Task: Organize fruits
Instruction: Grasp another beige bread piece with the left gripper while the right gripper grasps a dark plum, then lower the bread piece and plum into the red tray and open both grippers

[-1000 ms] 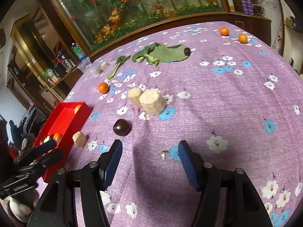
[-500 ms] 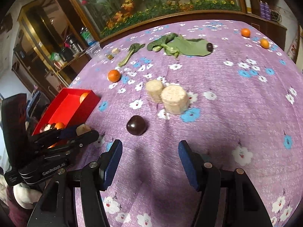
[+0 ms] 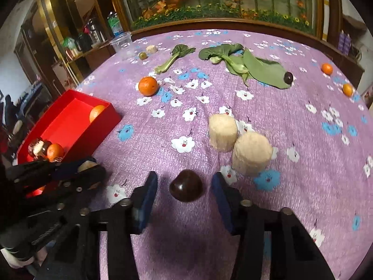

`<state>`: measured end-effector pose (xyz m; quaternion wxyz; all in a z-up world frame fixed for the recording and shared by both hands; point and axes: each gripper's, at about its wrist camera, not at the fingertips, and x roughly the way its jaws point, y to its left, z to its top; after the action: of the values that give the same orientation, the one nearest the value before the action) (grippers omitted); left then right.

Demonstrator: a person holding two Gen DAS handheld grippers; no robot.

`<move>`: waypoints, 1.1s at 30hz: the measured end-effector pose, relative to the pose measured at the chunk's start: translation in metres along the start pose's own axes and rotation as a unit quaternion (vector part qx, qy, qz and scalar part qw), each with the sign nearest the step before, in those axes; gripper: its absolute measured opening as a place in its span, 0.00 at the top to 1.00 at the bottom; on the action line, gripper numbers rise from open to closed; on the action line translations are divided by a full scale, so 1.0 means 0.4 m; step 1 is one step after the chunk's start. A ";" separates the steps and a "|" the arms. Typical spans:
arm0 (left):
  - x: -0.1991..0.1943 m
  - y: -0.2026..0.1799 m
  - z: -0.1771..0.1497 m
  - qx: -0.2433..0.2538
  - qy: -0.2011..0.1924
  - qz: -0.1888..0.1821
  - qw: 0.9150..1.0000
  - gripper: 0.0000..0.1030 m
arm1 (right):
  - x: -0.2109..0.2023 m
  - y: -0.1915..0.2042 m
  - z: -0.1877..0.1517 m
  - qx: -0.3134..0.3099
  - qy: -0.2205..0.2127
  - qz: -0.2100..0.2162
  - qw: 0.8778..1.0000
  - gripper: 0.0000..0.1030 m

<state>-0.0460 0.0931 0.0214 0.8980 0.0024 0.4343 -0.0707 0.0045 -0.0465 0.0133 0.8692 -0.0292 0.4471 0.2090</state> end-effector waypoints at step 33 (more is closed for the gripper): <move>-0.240 0.430 -0.104 -0.232 -0.092 0.036 0.968 0.85 | -0.040 0.341 0.100 -0.046 -0.007 0.136 0.990 0.72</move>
<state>-0.1151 0.2782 0.0604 0.9120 -0.1967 0.3541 0.0645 -0.0263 0.0820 0.0684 0.8335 -0.0064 0.4309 0.3459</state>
